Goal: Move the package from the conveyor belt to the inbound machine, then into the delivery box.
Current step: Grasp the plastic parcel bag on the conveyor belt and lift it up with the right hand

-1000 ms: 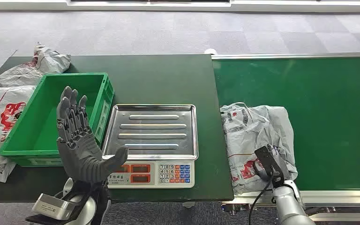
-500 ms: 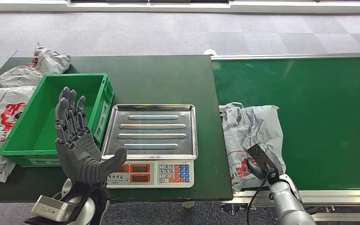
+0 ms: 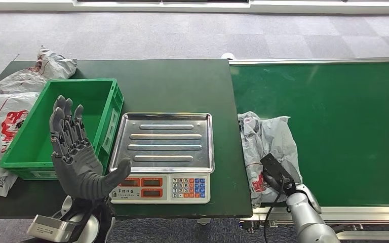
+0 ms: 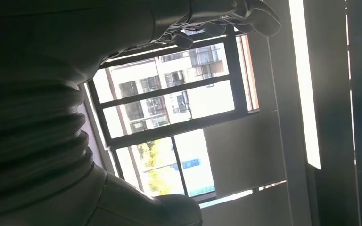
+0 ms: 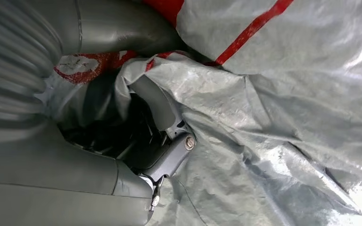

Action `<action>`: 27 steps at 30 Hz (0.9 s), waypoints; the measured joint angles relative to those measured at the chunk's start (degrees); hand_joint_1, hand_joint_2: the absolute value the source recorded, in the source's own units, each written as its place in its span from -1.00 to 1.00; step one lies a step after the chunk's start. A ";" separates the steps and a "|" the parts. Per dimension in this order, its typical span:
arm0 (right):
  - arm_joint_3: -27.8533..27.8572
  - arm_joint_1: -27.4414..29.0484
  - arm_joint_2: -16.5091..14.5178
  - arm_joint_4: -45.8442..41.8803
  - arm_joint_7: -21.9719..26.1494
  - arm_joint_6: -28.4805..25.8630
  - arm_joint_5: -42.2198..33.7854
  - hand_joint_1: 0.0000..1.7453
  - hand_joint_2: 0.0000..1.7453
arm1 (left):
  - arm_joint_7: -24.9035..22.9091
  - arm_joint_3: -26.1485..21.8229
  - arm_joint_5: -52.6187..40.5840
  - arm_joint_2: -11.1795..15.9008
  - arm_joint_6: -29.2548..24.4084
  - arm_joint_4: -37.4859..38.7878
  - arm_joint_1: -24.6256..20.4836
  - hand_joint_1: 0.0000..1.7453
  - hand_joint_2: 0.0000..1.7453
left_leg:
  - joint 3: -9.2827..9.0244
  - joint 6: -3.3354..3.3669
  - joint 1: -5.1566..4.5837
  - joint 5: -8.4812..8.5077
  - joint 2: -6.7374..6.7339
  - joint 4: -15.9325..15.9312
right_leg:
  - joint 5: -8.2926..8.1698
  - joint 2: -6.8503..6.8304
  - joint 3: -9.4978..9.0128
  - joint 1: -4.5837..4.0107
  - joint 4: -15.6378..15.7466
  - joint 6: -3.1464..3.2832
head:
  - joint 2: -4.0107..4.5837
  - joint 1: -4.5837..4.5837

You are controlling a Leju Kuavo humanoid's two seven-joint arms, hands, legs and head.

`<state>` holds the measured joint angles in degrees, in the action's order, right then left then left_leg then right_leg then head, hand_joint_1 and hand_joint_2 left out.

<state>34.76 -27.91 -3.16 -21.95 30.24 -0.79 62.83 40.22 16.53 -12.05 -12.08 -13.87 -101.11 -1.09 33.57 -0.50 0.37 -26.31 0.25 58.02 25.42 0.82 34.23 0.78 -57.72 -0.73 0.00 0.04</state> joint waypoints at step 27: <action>-25.77 20.11 -9.65 -61.63 -13.53 -23.24 5.27 1.00 1.00 | 0.02 -1.93 -3.31 -0.07 -2.45 -3.04 4.04 -1.00 1.00 | 0.36 -0.03 0.01 -0.03 0.05 -0.04 | 0.17 -0.13 0.39 0.01 -0.03 0.07 | 0.00 -0.01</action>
<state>8.99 -7.80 -12.81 -83.59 16.71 -24.03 68.10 40.24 14.60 -15.35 -12.15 -16.33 -104.15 2.96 33.93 -0.54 0.38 -26.34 0.30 57.99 25.59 0.69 34.62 0.79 -57.74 -0.66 0.00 0.04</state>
